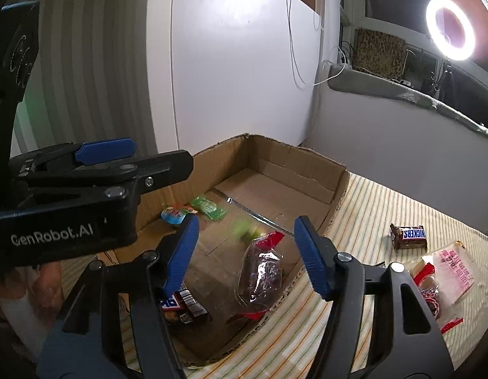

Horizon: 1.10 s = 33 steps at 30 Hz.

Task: Organize snacks
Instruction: 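Open both tools to drop the jelly cup and treat bag into the box, then move both tools back over the remaining snacks on the bed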

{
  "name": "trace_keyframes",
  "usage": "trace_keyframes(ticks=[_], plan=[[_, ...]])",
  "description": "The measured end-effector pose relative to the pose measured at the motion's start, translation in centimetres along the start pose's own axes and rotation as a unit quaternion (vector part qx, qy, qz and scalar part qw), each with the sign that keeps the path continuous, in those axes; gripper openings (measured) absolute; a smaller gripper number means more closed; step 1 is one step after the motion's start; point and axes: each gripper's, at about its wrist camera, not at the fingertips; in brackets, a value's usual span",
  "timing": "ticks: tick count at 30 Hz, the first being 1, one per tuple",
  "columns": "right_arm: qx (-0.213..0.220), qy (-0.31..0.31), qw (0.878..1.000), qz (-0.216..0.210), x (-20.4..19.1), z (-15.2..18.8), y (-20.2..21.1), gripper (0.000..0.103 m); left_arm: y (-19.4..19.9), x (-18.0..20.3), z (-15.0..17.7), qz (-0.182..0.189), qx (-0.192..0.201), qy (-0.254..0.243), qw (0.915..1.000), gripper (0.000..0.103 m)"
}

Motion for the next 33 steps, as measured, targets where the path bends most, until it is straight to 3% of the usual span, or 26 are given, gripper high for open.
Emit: trace_keyframes(ticks=[9,20,24,33], plan=[[0.004,0.001,1.0,0.004,-0.3,-0.5,0.4,0.065,0.0,-0.7,-0.4,-0.006,0.005,0.011,0.9999,0.077],[-0.044,0.008,0.997,0.061,-0.8,-0.9,1.2,0.067,1.7,-2.0,-1.1,-0.044,0.018,0.019,0.9987,0.077],[-0.038,-0.004,0.996,0.077,-0.3,-0.7,2.8,0.074,2.3,-1.5,-1.2,-0.054,0.017,0.01,0.9983,0.077],[-0.023,-0.025,0.992,0.126,3.5,0.3,7.0,0.075,2.9,2.4,-1.3,-0.057,0.012,-0.029,0.9979,0.077]])
Point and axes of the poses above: each gripper's, at about its wrist camera, not at the fingertips, and y roughly against the way its jaws point, x to its right, z to its underside, and after that the axes turned 10 degrees about x, right-handed
